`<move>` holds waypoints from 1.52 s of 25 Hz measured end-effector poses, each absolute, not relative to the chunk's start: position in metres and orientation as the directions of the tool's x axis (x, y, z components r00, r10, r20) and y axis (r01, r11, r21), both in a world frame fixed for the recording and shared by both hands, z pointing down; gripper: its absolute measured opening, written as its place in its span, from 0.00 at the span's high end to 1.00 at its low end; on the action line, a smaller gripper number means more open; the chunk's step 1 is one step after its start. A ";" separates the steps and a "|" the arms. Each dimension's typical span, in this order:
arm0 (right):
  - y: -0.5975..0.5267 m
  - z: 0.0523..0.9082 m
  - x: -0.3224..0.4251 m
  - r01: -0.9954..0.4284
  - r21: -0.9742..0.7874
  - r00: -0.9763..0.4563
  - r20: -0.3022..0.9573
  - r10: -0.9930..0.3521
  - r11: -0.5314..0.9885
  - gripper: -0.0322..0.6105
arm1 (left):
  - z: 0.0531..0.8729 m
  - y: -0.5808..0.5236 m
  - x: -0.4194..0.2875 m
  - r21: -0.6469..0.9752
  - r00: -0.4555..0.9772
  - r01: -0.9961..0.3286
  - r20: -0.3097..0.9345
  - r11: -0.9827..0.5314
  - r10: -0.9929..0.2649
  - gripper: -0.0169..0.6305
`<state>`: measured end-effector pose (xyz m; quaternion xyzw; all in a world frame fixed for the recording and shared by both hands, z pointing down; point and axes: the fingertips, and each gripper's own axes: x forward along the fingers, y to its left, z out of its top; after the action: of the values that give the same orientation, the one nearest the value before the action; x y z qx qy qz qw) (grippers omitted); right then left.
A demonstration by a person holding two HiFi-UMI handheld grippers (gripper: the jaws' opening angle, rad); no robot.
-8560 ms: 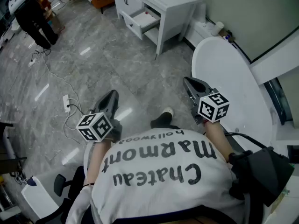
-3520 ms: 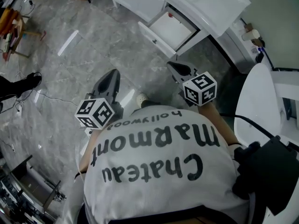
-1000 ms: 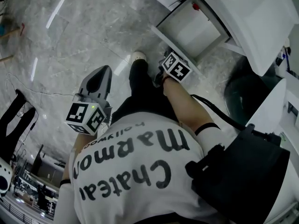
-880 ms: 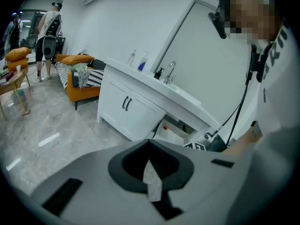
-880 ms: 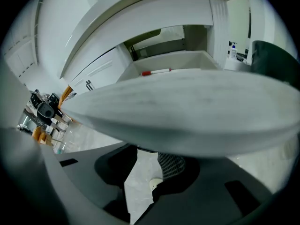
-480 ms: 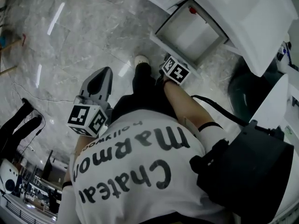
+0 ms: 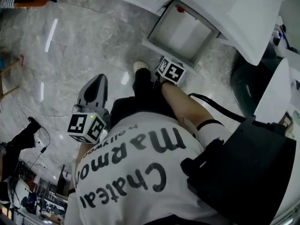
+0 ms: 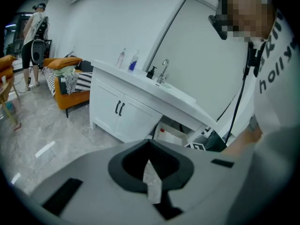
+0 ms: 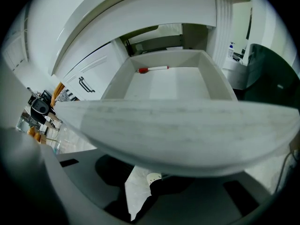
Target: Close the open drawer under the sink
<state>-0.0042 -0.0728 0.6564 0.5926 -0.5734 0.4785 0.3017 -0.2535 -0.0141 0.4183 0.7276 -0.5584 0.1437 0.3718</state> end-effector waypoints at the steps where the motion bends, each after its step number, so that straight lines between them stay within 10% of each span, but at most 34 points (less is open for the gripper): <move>1: -0.074 0.656 -0.004 -0.969 -0.189 -0.114 0.914 -0.389 -0.161 0.75 | 0.418 -0.015 -0.254 0.381 0.334 -0.919 0.624 -0.099 -0.707 0.96; 38: -0.079 0.653 0.002 -0.975 -0.157 -0.084 0.917 -0.389 -0.159 0.75 | 0.420 -0.032 -0.244 0.347 0.348 -0.925 0.612 -0.154 -0.710 0.96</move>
<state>0.0022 -0.0791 0.6533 0.6002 -0.5682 0.4681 0.3126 -0.2443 -0.0321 0.4200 0.7437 -0.5497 0.1548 0.3475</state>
